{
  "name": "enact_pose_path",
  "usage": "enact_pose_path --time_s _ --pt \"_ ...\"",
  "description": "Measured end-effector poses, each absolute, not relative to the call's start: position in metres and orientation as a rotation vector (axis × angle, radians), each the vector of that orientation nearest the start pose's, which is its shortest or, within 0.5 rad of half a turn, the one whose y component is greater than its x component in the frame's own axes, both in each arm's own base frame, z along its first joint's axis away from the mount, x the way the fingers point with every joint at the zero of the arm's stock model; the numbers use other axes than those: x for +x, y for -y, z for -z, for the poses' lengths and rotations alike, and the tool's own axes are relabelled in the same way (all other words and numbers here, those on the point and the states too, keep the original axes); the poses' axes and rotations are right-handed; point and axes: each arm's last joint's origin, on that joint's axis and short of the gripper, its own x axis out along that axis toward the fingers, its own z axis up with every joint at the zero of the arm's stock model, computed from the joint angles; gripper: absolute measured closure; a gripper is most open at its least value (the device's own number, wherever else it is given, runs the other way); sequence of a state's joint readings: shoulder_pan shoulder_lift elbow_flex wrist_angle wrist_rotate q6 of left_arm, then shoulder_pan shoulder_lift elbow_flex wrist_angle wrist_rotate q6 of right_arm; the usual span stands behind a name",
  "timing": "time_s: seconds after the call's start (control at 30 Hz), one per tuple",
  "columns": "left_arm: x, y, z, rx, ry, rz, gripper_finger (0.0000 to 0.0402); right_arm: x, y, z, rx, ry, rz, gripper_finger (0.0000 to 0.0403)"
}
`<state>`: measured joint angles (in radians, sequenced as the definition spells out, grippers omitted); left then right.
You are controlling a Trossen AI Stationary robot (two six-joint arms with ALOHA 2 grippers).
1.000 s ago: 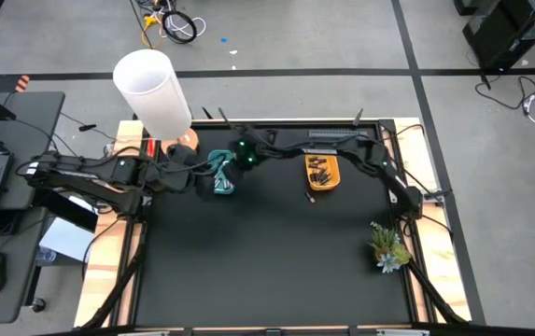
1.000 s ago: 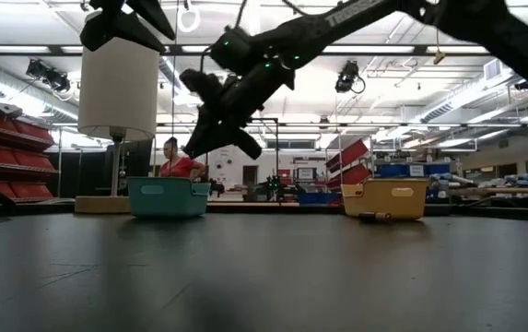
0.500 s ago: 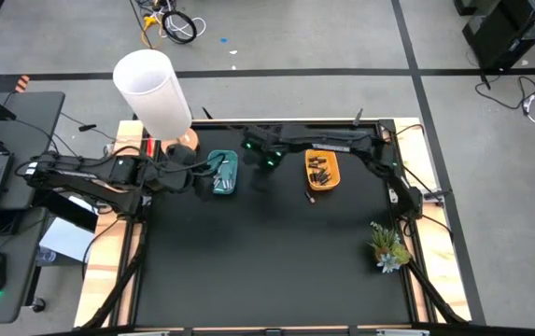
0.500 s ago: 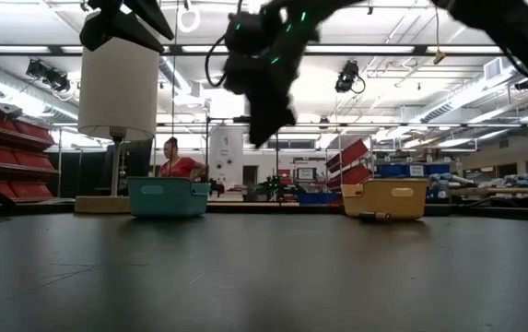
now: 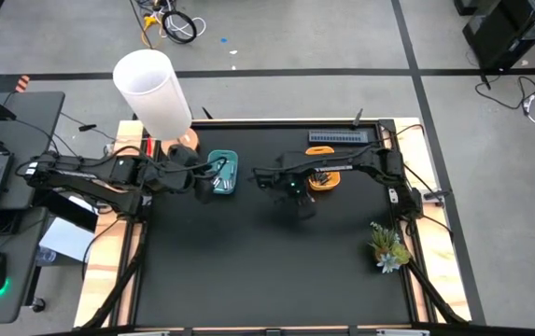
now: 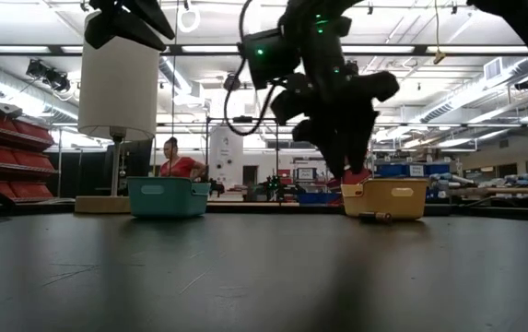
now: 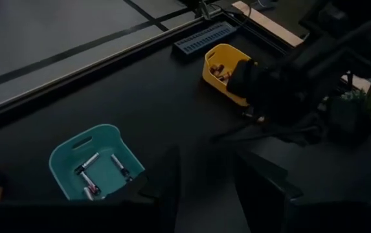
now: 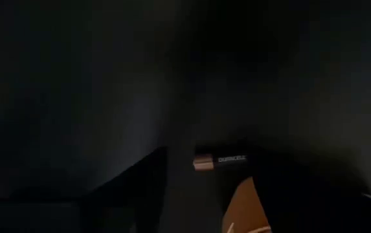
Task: Sort batteries
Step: Put the black battery into the yellow bin
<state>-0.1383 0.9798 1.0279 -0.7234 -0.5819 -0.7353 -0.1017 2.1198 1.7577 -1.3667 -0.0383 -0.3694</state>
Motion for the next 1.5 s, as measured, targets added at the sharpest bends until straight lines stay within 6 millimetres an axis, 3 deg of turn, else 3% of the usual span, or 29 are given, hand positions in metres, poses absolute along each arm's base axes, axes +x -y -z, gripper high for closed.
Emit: enact_pose_path --time_s 0.27,0.4,0.67,1.03,1.27,1.5 --pt "0.188 0.011 -0.337 -0.431 -0.461 -0.599 0.0255 0.375 0.040 -0.179 -0.139 -1.818 -0.242 0.0151" --pt "0.188 0.011 -0.337 -0.429 -0.459 -0.593 0.0255 0.368 0.032 -0.175 -0.237 -1.857 -0.232 0.0155" --pt "0.189 0.011 -0.338 -0.435 -0.447 -0.588 0.0255 0.354 0.019 -0.169 -0.414 -1.776 -0.251 0.0168" --pt "0.189 0.011 -0.338 -0.432 -0.449 -0.586 0.0255 0.334 0.015 -0.144 -0.310 -1.858 -0.236 0.0182" --pt "0.189 0.011 -0.338 -0.433 -0.449 -0.586 0.0255 0.336 0.014 -0.140 -0.248 -1.821 -0.242 0.0183" --pt "0.189 0.011 -0.339 -0.442 -0.438 -0.584 0.0255 0.353 0.005 -0.150 -0.256 -1.695 -0.260 0.0183"
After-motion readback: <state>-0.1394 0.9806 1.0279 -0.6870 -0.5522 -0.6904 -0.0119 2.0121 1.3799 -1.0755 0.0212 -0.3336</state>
